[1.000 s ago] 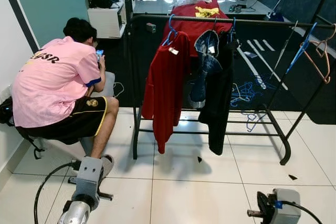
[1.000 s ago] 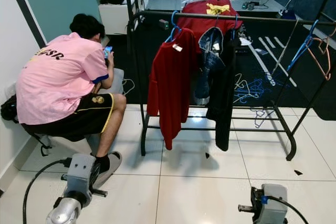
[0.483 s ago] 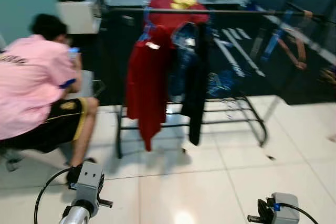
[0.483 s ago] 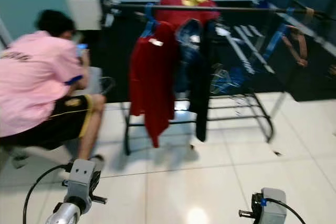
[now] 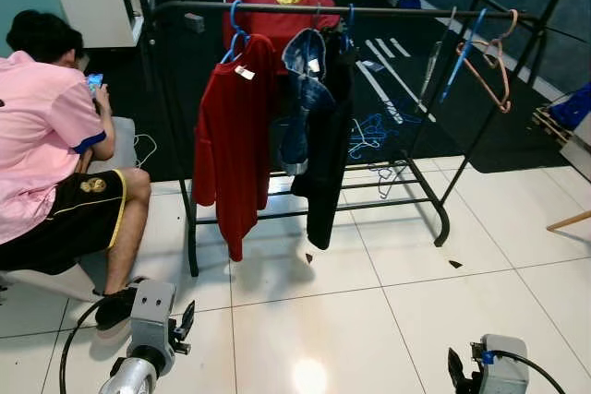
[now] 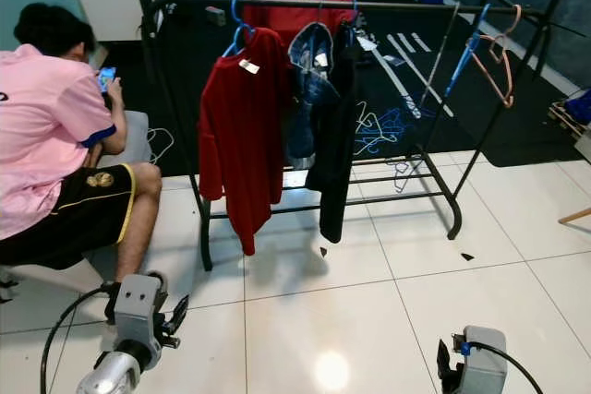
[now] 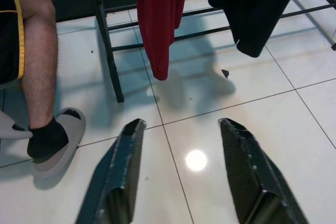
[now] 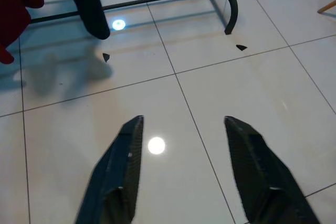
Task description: Hang hanger
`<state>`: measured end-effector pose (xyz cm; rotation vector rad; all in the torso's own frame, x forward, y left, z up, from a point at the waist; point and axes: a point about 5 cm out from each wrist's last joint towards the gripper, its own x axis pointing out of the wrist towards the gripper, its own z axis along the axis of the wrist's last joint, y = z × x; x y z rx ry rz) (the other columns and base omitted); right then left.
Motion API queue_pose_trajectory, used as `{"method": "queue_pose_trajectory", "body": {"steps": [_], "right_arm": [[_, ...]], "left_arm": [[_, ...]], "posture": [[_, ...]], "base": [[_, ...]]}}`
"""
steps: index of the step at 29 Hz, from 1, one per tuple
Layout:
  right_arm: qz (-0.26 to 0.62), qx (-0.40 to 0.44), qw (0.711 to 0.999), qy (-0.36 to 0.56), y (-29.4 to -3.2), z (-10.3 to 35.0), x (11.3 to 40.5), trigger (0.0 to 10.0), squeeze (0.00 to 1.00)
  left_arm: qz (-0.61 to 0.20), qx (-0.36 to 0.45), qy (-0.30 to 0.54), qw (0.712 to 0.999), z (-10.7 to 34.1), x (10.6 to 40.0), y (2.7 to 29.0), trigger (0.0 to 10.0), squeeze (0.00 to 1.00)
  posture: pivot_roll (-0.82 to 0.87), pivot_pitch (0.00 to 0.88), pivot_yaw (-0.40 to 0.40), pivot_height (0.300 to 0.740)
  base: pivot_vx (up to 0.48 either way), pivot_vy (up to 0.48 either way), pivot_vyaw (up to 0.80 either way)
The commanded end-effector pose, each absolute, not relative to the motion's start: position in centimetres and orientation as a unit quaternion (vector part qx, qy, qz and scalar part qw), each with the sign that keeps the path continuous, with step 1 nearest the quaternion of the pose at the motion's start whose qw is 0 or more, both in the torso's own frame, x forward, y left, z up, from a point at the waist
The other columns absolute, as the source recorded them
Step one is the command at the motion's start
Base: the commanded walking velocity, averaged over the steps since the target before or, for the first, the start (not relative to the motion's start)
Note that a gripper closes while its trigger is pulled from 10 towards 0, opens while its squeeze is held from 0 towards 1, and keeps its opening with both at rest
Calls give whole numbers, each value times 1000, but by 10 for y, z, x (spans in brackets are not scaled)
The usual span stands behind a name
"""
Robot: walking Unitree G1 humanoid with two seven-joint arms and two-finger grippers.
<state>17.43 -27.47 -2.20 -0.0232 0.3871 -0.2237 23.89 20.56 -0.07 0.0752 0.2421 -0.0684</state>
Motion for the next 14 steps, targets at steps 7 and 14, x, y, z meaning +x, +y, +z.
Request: {"method": "queue_pose_trajectory", "body": {"steps": [7,14], "right_arm": [[-113,-9,971,209,-281,-27,169,10000,1000],[-106,-18,971,214,-284,-27,171,10000,1000]], "left_arm": [[-30,23,126,991,-6,233,204,10000,1000],[-28,9,132,991,-6,237,205,10000,1000]], "posture": [[-21,116,-51,740],[-21,101,-59,740]], "base": [[0,0,0],[0,0,0]]}}
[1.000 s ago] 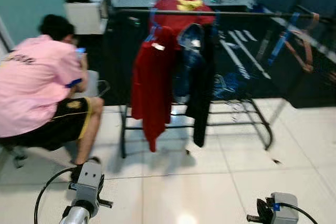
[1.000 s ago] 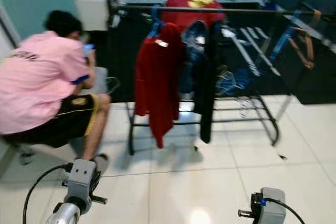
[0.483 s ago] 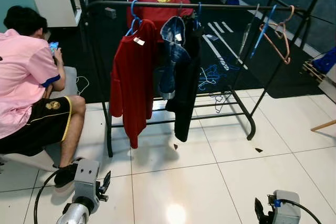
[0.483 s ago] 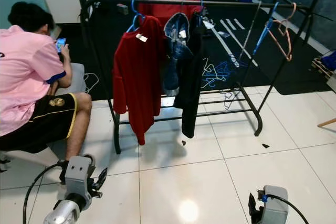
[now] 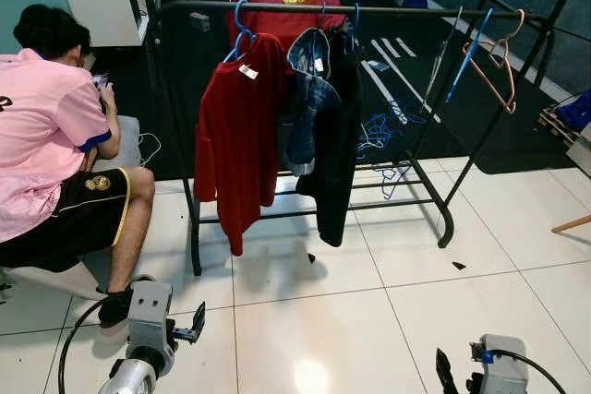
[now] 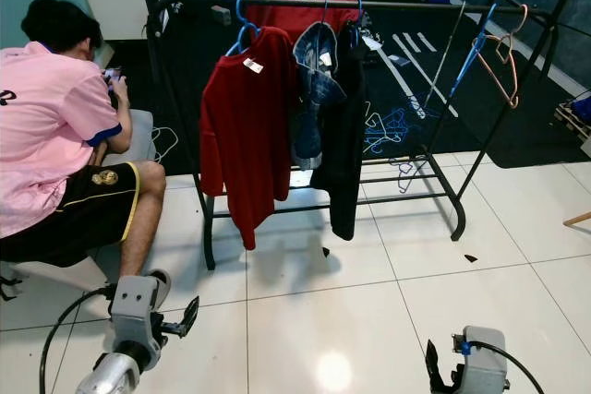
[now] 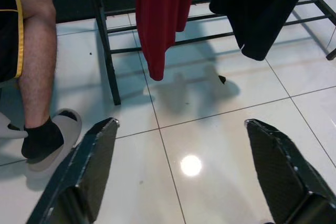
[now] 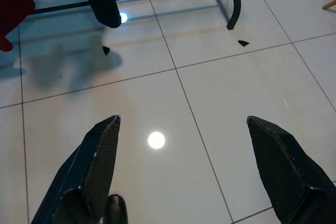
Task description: Hang hanger
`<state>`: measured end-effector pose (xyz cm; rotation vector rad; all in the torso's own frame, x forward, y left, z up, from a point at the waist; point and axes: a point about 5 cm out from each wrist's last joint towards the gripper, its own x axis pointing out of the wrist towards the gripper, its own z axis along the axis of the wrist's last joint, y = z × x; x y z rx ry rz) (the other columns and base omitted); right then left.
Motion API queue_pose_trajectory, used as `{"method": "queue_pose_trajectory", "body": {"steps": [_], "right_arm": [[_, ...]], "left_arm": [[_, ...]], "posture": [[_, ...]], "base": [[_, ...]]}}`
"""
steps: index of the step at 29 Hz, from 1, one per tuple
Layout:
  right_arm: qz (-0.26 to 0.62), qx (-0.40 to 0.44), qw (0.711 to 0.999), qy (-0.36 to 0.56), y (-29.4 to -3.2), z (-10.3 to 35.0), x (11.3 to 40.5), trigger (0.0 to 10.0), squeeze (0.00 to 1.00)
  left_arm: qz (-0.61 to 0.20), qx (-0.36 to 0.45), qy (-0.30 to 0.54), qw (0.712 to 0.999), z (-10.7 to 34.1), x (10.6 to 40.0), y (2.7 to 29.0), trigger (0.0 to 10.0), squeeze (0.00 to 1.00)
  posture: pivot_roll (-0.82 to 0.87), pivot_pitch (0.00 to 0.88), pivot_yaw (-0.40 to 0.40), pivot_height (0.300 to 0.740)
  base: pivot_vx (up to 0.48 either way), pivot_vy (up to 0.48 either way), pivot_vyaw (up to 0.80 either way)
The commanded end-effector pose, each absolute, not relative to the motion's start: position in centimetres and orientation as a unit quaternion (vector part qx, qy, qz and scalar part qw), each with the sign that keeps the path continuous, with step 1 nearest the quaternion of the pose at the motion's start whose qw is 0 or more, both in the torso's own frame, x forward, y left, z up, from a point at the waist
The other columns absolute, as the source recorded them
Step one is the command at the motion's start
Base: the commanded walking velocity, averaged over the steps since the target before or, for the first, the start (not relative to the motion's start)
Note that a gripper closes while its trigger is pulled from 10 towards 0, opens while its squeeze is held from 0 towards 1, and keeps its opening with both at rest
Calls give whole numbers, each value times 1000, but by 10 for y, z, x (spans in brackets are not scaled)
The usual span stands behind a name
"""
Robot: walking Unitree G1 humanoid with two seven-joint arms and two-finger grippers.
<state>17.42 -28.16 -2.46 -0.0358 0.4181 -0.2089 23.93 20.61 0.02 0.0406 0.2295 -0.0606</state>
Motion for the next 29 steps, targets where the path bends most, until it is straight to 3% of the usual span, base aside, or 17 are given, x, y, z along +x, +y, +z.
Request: {"method": "queue_pose_trajectory", "body": {"steps": [1,6,7,8,12,20,29], "right_arm": [[-106,-18,971,214,-284,-27,171,10000,1000],[-109,-20,968,226,-287,-29,172,10000,1000],[-107,-7,968,229,-287,-30,173,10000,678],[-106,11,968,228,-287,-31,173,10000,0],[-96,20,969,227,-286,-31,175,10000,0],[-84,-2,973,215,-283,-26,180,10000,0],[-82,-4,976,201,-281,-22,184,10000,0]], "left_arm": [[-28,9,132,991,-6,237,205,10000,1000],[-38,9,144,989,-7,241,200,10000,1000],[-38,13,153,987,-8,243,199,10000,0],[-39,15,158,987,-8,244,198,10000,0],[-42,4,156,987,-8,245,196,10000,0],[-54,22,159,986,-7,247,193,10000,0],[-68,25,157,985,-6,252,190,10000,0]], "posture": [[-21,101,-59,740],[-28,97,-63,740],[-30,97,-63,740],[-30,97,-65,740],[-30,97,-65,740],[-30,105,-57,740],[-34,108,-52,740]], "base": [[0,0,0],[0,0,0],[0,0,0],[0,0,0],[0,0,0],[0,-449,800],[0,-437,0]]}}
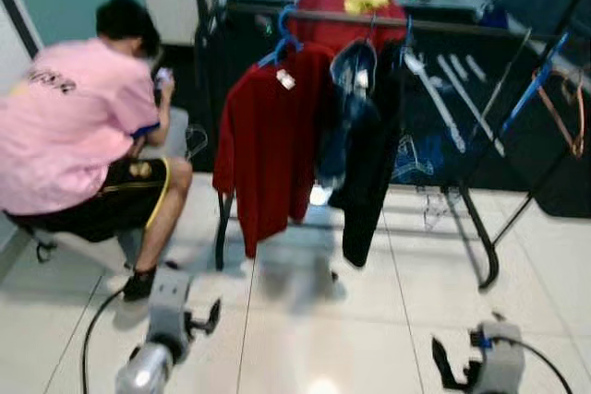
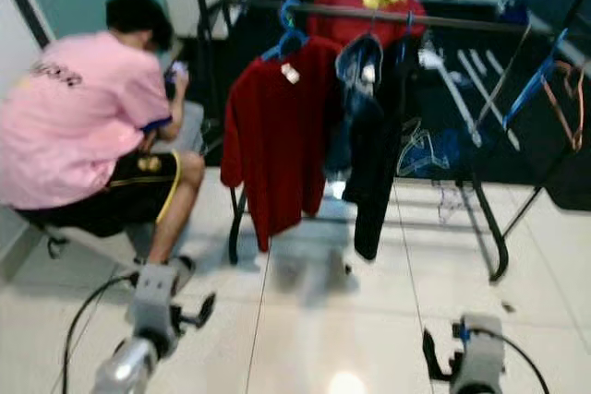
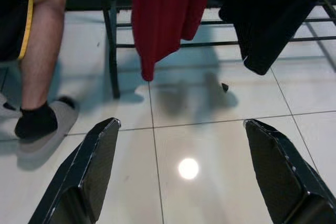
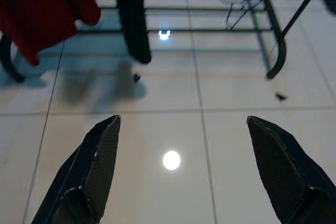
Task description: Hang hanger
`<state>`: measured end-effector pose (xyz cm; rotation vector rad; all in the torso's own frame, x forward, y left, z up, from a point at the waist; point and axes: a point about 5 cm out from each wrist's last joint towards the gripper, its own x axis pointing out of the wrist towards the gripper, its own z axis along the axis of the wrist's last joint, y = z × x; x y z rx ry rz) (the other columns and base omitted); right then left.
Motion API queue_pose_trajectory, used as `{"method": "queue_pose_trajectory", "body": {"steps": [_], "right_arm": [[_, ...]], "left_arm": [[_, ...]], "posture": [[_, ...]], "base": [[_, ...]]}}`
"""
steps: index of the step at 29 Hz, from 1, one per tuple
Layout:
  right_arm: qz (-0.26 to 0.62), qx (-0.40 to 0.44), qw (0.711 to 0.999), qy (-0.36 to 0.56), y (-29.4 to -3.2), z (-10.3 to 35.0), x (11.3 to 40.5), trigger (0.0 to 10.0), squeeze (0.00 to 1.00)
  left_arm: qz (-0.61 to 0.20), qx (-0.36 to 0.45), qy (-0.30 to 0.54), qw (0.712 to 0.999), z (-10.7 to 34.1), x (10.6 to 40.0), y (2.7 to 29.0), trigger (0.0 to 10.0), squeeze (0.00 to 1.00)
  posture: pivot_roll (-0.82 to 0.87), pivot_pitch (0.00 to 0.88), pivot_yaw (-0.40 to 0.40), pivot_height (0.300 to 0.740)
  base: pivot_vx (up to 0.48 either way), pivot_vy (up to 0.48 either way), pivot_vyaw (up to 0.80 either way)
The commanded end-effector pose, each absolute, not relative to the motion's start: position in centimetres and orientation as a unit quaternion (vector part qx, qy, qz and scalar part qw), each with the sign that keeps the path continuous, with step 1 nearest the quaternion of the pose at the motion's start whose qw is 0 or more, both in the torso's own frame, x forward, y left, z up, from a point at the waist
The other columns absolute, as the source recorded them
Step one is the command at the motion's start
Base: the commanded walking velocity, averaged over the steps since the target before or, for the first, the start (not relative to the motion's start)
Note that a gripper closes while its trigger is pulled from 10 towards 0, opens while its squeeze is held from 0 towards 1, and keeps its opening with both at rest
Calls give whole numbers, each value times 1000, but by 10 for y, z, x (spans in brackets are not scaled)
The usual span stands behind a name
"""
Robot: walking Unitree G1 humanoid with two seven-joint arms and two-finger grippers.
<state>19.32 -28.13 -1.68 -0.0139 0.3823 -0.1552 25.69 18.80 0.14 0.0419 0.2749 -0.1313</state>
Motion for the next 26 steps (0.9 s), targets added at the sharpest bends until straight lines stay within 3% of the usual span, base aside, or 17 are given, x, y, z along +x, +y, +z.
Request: {"method": "queue_pose_trajectory", "body": {"steps": [1,6,13,26], "right_arm": [[-82,-4,976,201,-281,-22,184,10000,0],[-82,-5,977,198,-280,-21,184,10000,0],[-85,-5,976,198,-280,-22,183,10000,0],[-84,-5,976,199,-279,-22,182,10000,0]], "left_arm": [[-68,25,157,985,-6,252,190,10000,0],[-66,26,162,984,-6,255,192,10000,0],[-51,16,166,985,-3,261,198,10000,0],[-51,8,102,993,22,278,204,10000,0]], "posture": [[-34,108,-52,740],[-38,110,-48,740],[-40,115,-45,740],[-43,118,-42,740]], "base": [[0,-435,0],[55,-423,0],[0,0,0],[432,0,0]]}}
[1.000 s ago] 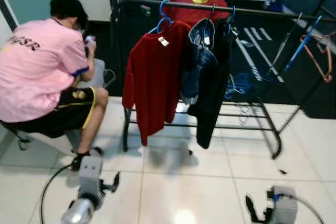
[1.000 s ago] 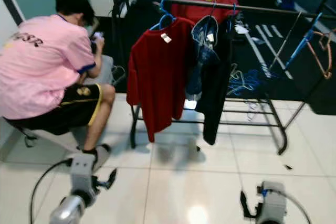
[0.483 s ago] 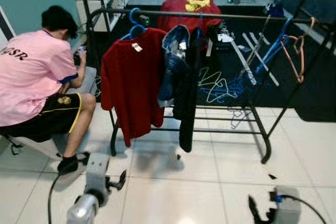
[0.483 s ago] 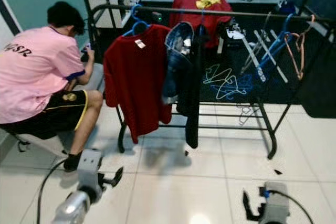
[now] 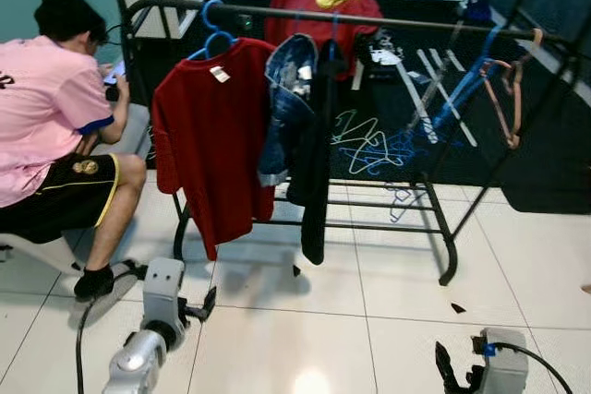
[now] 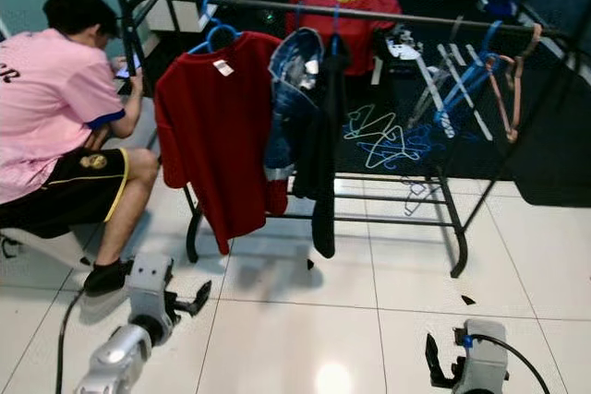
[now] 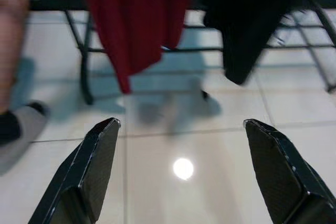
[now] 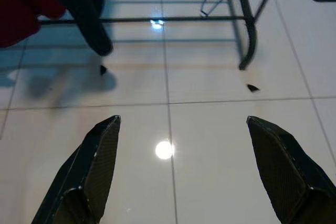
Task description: Hang hanger
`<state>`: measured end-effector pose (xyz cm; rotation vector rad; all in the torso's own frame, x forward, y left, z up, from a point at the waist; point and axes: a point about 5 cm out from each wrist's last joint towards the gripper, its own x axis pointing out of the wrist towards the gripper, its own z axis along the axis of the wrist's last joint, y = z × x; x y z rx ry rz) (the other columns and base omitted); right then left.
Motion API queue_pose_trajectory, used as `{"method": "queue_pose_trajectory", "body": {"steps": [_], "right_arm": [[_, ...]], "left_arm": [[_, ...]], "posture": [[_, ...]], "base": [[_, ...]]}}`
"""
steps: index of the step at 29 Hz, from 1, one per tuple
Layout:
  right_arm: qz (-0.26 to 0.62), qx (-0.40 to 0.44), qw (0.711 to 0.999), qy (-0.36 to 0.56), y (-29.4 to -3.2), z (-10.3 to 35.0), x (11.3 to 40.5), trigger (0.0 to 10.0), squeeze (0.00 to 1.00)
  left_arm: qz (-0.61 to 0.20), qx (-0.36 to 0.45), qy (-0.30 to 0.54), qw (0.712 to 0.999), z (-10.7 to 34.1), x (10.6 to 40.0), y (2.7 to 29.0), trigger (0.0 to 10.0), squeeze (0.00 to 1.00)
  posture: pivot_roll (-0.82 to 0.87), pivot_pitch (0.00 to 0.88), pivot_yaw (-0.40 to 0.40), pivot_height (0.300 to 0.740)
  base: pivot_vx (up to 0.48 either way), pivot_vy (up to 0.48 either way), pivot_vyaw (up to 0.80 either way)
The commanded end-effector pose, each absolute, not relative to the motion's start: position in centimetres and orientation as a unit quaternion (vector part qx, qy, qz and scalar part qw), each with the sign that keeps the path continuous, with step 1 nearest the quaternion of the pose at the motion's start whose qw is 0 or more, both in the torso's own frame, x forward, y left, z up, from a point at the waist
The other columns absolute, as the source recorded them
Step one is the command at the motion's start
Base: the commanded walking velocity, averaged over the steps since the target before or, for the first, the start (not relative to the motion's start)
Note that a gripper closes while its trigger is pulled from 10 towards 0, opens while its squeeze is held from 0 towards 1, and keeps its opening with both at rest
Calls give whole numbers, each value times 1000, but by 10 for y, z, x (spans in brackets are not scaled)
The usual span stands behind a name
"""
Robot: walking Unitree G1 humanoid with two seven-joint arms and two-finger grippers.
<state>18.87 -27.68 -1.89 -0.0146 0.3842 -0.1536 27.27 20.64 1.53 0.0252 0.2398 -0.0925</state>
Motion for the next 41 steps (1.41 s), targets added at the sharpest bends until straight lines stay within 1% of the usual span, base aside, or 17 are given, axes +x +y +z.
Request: {"method": "queue_pose_trajectory", "body": {"steps": [1,7,8,9,15,20,26,28,30,31,32,33,34,35,36,37,41], "right_arm": [[-82,-7,977,198,-278,-22,182,10000,0],[-54,-29,980,190,-277,-17,188,10000,0],[-54,-29,980,190,-277,-17,188,10000,0],[-46,-36,982,178,-279,-12,193,10000,0],[-38,-45,984,166,-281,-4,200,10000,0],[-30,-51,985,163,-280,-2,201,10000,0],[-23,-54,984,165,-278,-2,200,10000,0],[-23,-54,984,166,-277,-3,200,10000,0],[-23,-54,984,167,-277,-3,199,10000,0],[-24,-54,984,168,-276,-3,198,10000,0],[-24,-54,984,168,-276,-3,198,10000,0],[-25,-55,984,170,-276,-4,197,10000,0],[-25,-55,984,170,-276,-4,197,10000,0],[-26,-55,983,171,-276,-4,196,10000,0],[-26,-55,983,171,-276,-4,196,10000,0],[-27,-55,983,172,-276,-5,195,10000,0],[-28,-54,983,173,-275,-5,193,10000,0]], "left_arm": [[-51,7,89,995,28,282,204,10000,0],[-53,-3,0,999,72,310,205,10000,0],[-53,-3,0,999,72,310,205,10000,0],[-61,-7,-35,997,92,319,203,10000,0],[-77,-11,-82,994,119,330,197,10000,0],[-86,-11,-155,984,162,343,193,10000,0],[-93,2,-222,971,208,350,200,10000,0],[-92,28,-247,964,225,351,208,10000,0],[-95,43,-249,963,229,352,211,10000,0],[-112,86,-240,960,229,352,217,10000,0],[-112,86,-240,960,229,352,217,10000,0],[-126,126,-221,959,227,353,224,10000,0],[-126,126,-221,959,227,353,224,10000,0],[-138,166,-204,955,225,354,230,10000,0],[-138,166,-204,955,225,354,230,10000,0],[-149,193,-187,951,222,355,234,10000,0],[-170,211,-169,948,220,358,234,10000,0]], "posture": [[-43,118,-42,740],[-43,118,-45,740],[-43,118,-45,740],[-50,110,-46,740],[-54,107,-47,740],[-59,104,-47,740],[-66,108,-42,740],[-68,109,-41,740],[-69,110,-39,740],[-69,115,-36,740],[-69,115,-36,740],[-69,117,-34,740],[-69,117,-34,740],[-69,118,-32,740],[-69,118,-32,740],[-69,119,-31,740],[-71,122,-28,740]], "base": [[480,0,0],[480,0,0],[480,0,0],[480,0,0],[480,0,0],[480,0,0],[480,0,0],[446,0,0],[358,0,0],[0,0,0],[0,0,0],[0,0,0],[0,0,0],[0,0,0],[0,0,0],[0,0,0],[0,0,0]]}}
